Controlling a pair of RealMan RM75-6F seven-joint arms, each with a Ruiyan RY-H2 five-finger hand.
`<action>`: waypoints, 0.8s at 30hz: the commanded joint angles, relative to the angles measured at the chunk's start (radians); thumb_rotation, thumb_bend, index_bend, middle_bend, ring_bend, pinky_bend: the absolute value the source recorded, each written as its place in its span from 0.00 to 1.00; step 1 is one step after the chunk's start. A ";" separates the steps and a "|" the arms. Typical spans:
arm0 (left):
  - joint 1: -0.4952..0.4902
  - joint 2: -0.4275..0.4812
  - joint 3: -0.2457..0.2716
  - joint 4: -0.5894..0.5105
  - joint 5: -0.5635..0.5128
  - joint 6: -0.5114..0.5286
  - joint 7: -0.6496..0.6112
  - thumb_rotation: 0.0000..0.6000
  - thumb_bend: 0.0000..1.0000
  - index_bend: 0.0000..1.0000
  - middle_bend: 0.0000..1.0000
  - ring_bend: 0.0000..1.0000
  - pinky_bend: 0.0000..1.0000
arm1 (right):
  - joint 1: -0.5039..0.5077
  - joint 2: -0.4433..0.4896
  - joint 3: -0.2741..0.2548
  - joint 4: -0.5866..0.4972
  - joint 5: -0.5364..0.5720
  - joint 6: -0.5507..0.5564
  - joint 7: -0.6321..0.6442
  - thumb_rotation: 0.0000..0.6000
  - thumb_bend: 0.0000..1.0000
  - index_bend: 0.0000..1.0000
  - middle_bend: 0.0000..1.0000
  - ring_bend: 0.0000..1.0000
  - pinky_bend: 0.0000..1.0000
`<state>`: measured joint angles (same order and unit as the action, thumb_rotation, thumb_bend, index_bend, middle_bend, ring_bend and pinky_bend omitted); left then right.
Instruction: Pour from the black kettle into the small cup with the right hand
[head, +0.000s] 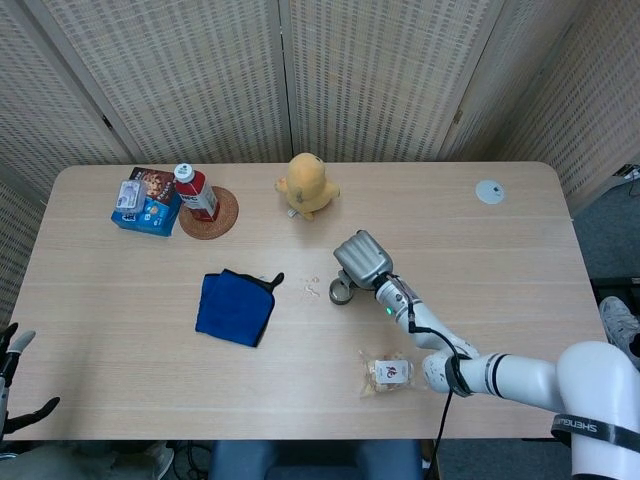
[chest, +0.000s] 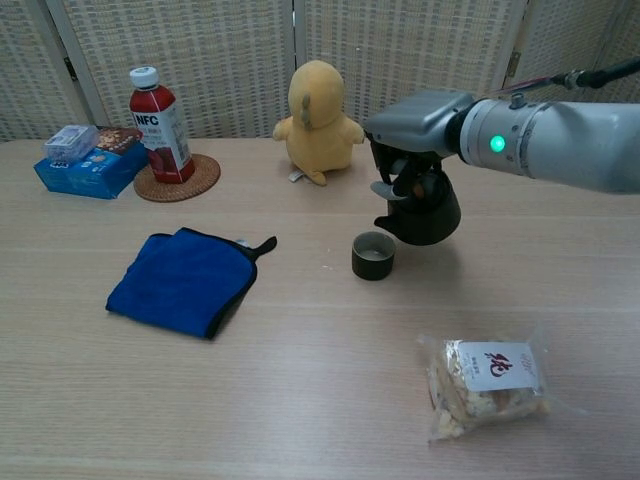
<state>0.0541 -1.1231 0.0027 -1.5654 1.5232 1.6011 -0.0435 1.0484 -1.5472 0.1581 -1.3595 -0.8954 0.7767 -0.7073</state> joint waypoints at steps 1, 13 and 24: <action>0.001 -0.001 0.000 0.002 0.000 0.001 0.002 1.00 0.10 0.11 0.00 0.03 0.00 | 0.021 -0.004 -0.013 -0.002 0.010 0.004 -0.035 0.73 0.49 1.00 1.00 0.98 0.49; 0.010 -0.007 0.000 0.010 -0.002 0.005 -0.006 1.00 0.10 0.11 0.00 0.03 0.00 | 0.074 -0.013 -0.055 -0.012 0.028 0.018 -0.143 0.74 0.49 1.00 1.00 0.98 0.49; 0.014 -0.014 -0.002 0.020 -0.003 0.007 -0.013 1.00 0.10 0.11 0.00 0.03 0.00 | 0.106 -0.014 -0.088 -0.029 0.053 0.032 -0.218 0.76 0.49 1.00 1.00 0.98 0.49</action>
<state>0.0677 -1.1369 0.0012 -1.5452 1.5201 1.6076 -0.0563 1.1509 -1.5611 0.0736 -1.3858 -0.8451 0.8067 -0.9201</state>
